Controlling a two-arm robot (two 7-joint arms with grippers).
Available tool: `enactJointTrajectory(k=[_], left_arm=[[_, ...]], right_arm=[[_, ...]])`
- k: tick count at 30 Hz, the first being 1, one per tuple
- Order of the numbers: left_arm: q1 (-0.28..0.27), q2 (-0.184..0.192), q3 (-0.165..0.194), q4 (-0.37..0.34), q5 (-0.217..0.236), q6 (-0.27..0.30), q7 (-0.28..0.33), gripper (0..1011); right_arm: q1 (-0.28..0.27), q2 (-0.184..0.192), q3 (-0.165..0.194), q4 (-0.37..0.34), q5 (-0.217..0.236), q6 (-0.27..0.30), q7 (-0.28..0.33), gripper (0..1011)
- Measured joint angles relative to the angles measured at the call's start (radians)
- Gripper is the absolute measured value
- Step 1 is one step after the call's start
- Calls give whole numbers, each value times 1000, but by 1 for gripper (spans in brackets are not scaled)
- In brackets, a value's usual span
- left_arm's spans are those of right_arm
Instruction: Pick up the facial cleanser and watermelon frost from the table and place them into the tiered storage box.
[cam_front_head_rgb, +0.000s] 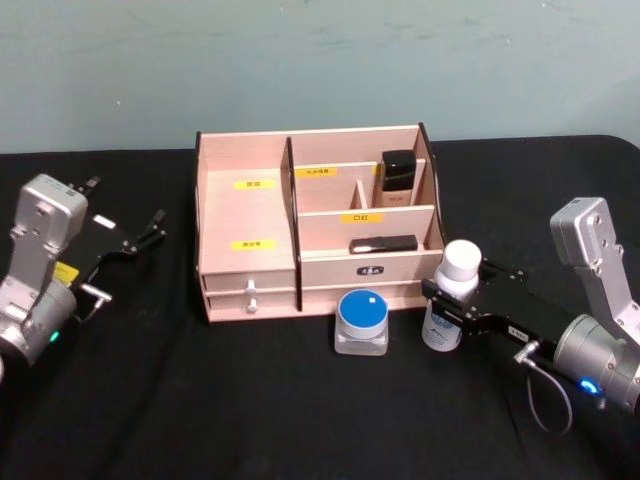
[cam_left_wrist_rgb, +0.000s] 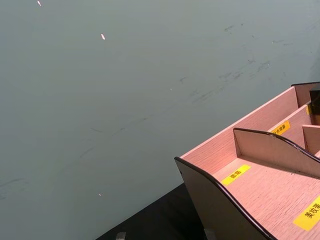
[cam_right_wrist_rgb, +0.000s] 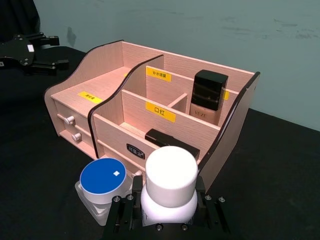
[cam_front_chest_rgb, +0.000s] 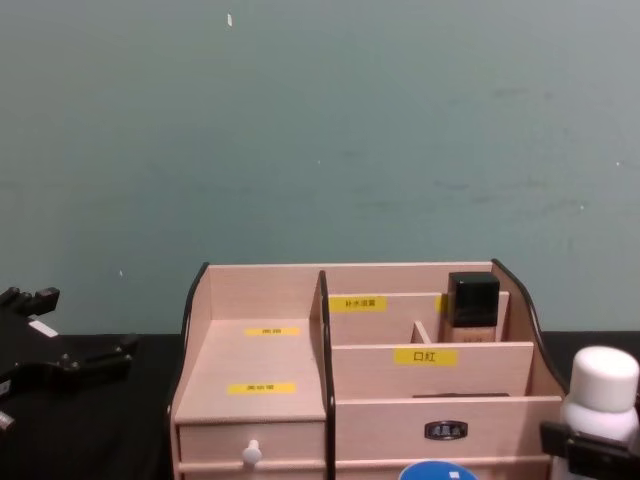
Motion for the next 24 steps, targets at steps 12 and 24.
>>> enactJointTrajectory(k=[12, 24], left_arm=[[0, 0, 0, 0, 0, 0, 0, 1010], [0, 0, 0, 0, 0, 0, 0, 1009]], right_arm=[[0, 0, 0, 0, 0, 0, 0, 594], [-7, 3, 15, -21, 26, -15, 41, 594]])
